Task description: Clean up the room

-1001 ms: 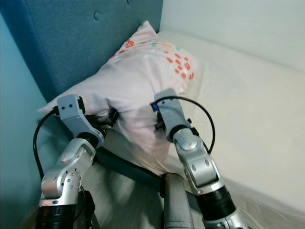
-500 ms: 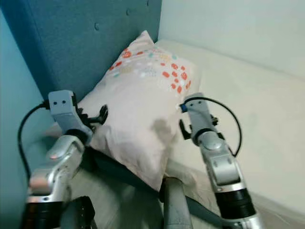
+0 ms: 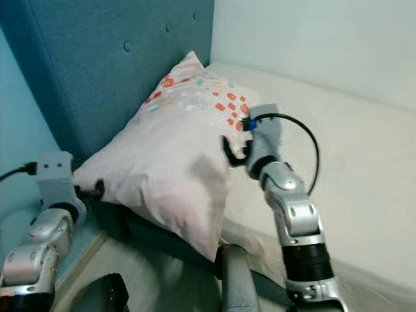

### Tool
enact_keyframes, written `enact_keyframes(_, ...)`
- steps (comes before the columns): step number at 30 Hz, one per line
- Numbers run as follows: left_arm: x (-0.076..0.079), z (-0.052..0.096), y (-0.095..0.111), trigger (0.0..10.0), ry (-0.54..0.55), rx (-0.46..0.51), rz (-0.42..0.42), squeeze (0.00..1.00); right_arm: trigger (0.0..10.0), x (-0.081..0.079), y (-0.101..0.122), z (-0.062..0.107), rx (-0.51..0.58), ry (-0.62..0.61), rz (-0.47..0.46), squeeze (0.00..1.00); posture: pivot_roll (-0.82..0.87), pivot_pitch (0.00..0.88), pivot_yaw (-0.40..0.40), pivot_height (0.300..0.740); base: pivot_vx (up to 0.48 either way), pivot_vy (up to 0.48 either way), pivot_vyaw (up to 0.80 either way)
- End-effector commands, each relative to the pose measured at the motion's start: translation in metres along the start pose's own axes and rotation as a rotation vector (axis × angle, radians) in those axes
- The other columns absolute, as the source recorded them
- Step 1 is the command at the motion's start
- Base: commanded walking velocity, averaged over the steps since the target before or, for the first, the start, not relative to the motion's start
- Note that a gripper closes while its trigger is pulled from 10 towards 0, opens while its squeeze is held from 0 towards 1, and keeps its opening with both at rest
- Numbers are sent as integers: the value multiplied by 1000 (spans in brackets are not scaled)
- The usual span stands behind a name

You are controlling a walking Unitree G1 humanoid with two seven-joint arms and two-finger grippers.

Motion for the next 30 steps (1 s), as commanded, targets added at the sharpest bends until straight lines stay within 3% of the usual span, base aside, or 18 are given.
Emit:
enact_keyframes(1,-4,2,10,10000,47,55,16,0,10000,-8,-6,-5,-31,72,-3,0,-26,64,-107,495,0,0,800)
enact_keyframes(5,0,7,16,10000,69,86,26,0,10000,-19,-12,-11,-55,170,-36,0,-26,77,-108,495,0,0,798)
enact_keyframes(8,-1,13,3,10000,111,21,35,0,10000,-32,-21,-14,-117,285,-61,0,-21,81,-101,495,0,0,794)
enact_keyframes(14,-4,15,-4,10000,133,-9,32,0,10000,-40,-36,-14,-195,373,-75,0,-28,98,-91,495,0,0,794)
enact_keyframes(16,-6,17,-7,10000,158,-19,16,0,10000,-49,-52,-14,-264,453,-94,0,-26,110,-97,495,0,0,794)
enact_keyframes(21,-17,19,-7,10000,202,-19,-15,0,10000,-54,-74,-15,-360,501,-90,0,-12,147,-90,495,0,0,794)
enact_keyframes(30,-20,21,-7,10000,200,-16,-24,0,10000,-62,-82,-10,-411,585,-116,0,3,149,-84,495,0,0,794)
Point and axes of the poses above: a point about 5 cm out from each wrist's last joint towards the gripper, its own z axis pointing back from the gripper into the wrist, its own y axis along the axis of the wrist's last joint, x = y × z, the point moved 1 cm from there along -z, pointing out of the wrist towards the gripper, and after that the axes turned 15 degrees about -z, right-handed, at the moved point
